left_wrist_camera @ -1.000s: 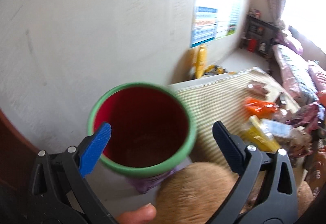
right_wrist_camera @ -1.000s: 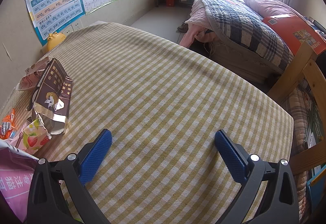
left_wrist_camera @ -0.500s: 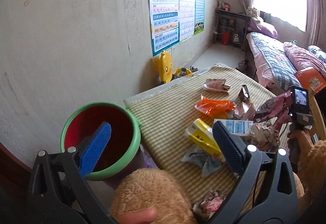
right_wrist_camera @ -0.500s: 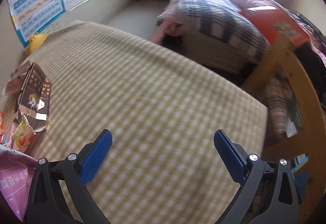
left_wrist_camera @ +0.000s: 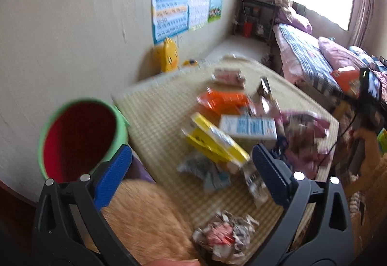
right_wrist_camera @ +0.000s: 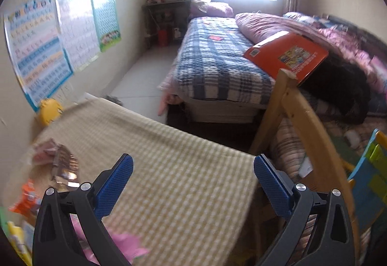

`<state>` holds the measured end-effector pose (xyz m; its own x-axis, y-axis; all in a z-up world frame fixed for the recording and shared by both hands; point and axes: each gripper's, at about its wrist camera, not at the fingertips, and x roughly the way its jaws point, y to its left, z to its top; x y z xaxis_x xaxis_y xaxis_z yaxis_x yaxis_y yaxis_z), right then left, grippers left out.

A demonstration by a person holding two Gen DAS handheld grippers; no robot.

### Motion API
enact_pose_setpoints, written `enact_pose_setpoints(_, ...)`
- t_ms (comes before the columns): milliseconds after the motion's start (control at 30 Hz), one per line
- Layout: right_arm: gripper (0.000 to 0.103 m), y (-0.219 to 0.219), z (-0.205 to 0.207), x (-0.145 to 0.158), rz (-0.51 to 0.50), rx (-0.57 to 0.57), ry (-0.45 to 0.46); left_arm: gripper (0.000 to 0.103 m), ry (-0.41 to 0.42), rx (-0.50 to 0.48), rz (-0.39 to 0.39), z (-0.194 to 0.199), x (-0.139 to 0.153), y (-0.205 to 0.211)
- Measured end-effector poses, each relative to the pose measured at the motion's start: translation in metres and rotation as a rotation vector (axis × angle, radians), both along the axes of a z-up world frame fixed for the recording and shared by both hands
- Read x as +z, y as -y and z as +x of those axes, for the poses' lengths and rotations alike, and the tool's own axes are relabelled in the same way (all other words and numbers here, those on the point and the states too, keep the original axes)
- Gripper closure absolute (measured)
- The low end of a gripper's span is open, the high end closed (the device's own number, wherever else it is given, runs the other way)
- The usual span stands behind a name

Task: Collect trash

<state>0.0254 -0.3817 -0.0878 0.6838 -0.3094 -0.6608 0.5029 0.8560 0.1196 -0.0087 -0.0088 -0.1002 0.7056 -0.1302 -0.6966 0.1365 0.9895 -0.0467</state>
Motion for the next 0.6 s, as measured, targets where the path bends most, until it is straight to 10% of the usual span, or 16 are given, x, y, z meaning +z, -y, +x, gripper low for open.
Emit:
enact_pose_setpoints(333, 0.007, -0.045, -0.001, -0.010, 0.204, 0.090, 0.070, 0.005, -0.033, -0.023, 0.007, 0.040, -0.055, 0.044)
enact_pose_setpoints(600, 0.007, -0.088, -0.017, 0.013, 0.133, 0.160, 0.108, 0.005, 0.025, 0.000, 0.015, 0.053, -0.027, 0.056)
